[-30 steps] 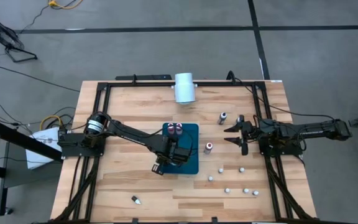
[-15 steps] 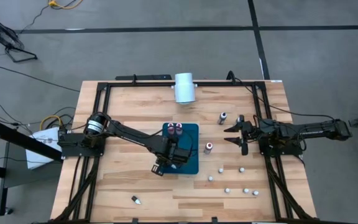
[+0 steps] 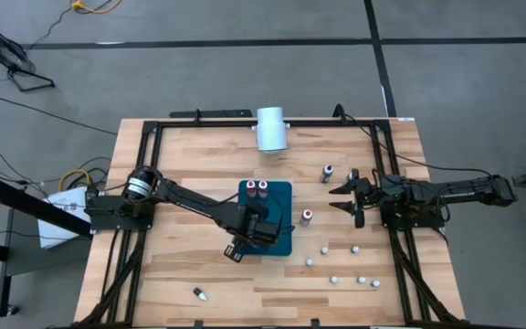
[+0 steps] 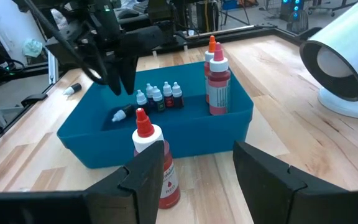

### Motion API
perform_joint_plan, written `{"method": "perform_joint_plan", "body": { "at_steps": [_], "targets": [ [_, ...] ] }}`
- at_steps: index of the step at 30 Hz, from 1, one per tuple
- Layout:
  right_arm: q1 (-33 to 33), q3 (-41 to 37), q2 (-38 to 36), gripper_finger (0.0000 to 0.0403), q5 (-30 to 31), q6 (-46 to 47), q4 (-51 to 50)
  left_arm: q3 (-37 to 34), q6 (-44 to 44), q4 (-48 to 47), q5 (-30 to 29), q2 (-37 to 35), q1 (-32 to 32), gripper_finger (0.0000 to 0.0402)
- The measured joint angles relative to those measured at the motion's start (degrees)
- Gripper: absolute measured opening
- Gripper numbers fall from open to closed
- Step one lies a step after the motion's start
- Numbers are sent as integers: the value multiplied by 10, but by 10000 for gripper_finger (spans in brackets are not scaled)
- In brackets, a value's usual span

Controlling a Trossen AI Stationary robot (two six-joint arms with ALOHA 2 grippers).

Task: Pick & Place food coloring
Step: Put the small black food coloring bottle into the blue bin

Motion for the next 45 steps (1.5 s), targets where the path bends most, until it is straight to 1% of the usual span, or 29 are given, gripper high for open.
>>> {"method": "perform_joint_plan", "body": {
  "at_steps": [6,10,17,29,45],
  "targets": [
    [0,0,0,184,0,0,0,0,84,27,5,0,-7,128],
    [0,0,0,184,0,0,0,0,130,43,30,0,-7,128],
    [0,0,0,184,0,0,0,0,176,52,37,0,-7,128],
    [0,0,0,184,0,0,0,-3,173,62,51,13,-6,128],
    [0,0,0,184,0,0,0,-6,124,65,67,19,-2,128]
  ]
}}
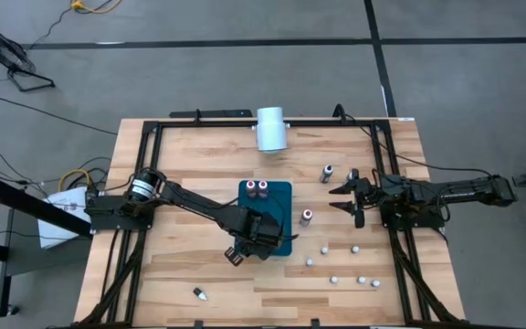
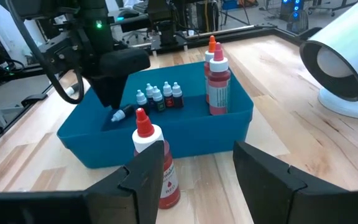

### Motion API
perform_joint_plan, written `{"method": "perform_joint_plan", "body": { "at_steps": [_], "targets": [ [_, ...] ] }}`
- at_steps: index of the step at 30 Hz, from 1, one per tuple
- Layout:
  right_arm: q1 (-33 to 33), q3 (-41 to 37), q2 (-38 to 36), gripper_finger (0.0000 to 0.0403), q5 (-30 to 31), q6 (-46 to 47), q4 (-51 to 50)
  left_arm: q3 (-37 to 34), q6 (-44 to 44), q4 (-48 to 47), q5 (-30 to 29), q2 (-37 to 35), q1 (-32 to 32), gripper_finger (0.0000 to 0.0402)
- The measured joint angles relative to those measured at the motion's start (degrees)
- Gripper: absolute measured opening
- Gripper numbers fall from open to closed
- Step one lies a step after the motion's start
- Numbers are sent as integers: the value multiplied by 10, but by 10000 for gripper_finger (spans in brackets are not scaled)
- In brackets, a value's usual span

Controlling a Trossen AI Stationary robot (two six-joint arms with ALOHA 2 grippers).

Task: Pick & Place food coloring
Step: Put the small black food coloring bottle into the blue bin

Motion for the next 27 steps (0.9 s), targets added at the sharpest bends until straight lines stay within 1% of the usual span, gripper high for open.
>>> {"method": "perform_joint_plan", "body": {
  "at_steps": [5,10,16,27],
  "targets": [
    [0,0,0,184,0,0,0,4,-2,8,1,16,1,128],
    [0,0,0,184,0,0,3,7,-7,16,1,12,3,128],
    [0,0,0,184,0,0,2,6,-29,13,19,19,7,128],
    [0,0,0,184,0,0,1,7,-43,4,21,23,7,128]
  ]
}}
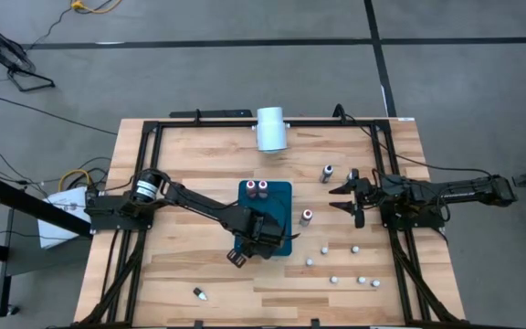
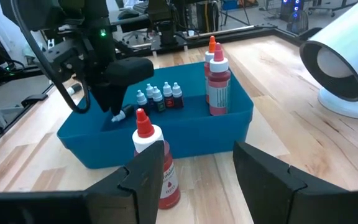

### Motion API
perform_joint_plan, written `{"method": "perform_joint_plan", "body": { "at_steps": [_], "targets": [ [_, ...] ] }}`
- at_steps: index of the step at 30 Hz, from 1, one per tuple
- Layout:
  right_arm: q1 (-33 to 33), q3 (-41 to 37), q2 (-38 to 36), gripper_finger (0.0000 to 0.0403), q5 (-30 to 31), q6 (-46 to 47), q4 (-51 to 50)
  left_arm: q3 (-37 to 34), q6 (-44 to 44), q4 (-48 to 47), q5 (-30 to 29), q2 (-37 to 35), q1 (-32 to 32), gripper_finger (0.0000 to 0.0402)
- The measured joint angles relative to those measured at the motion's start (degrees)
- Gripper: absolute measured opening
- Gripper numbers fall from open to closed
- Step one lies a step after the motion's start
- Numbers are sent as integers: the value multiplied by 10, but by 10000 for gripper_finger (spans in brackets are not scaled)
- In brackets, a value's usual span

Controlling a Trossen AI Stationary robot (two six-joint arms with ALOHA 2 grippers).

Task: Pick & Place food coloring
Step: Put the small black food coloring bottle into the blue bin

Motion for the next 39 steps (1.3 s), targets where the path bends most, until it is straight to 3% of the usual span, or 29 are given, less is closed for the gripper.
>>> {"method": "perform_joint_plan", "body": {
  "at_steps": [20,39],
  "targets": [
    [0,0,0,184,0,0,0,-7,-18,0,2,7,4,128],
    [0,0,0,184,0,0,0,-7,35,0,-25,7,4,128]
  ]
}}
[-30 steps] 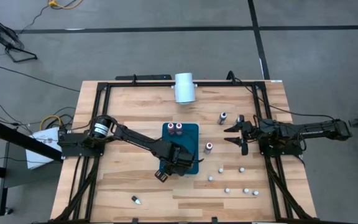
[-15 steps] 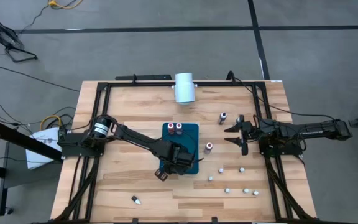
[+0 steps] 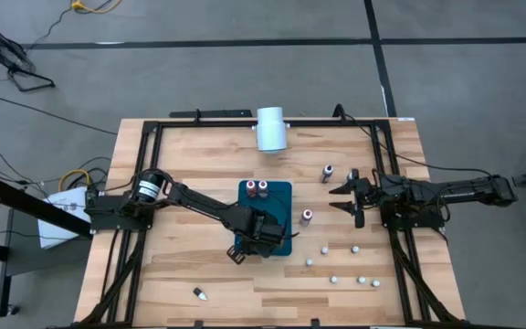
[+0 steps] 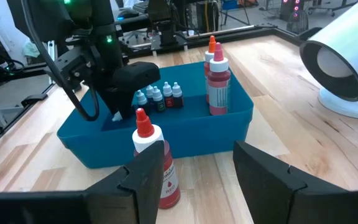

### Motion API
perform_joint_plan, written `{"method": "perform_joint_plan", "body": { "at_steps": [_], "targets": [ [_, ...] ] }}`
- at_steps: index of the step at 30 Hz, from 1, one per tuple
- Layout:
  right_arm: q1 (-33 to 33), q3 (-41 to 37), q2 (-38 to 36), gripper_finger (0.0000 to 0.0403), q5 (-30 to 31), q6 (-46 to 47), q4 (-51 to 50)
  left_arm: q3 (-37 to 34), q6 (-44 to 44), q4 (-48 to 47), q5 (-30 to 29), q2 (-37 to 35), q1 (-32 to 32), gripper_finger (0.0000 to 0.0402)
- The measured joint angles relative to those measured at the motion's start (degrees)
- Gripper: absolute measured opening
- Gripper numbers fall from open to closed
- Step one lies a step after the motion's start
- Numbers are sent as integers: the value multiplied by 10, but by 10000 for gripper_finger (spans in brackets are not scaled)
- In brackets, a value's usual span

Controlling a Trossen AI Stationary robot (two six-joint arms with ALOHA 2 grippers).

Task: Pick & Place food coloring
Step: Put the small black food coloring bottle into the blue bin

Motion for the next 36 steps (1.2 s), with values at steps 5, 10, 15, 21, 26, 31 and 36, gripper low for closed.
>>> {"method": "perform_joint_plan", "body": {
  "at_steps": [5,10,15,21,26,31,36],
  "targets": [
    [0,0,0,184,0,0,0,0,-2,4,0,0,-1,113],
    [0,0,0,184,0,0,0,0,-8,4,0,0,-1,67],
    [0,0,0,184,0,0,0,0,-9,8,1,-1,-2,35],
    [0,0,0,184,0,0,0,1,-19,10,0,-1,-5,17],
    [0,0,0,184,0,0,0,1,-19,11,0,-1,-5,2],
    [0,0,0,184,0,0,0,1,-19,10,0,-1,-5,4],
    [0,0,0,184,0,0,0,1,-9,10,2,-1,-5,17]
  ]
}}
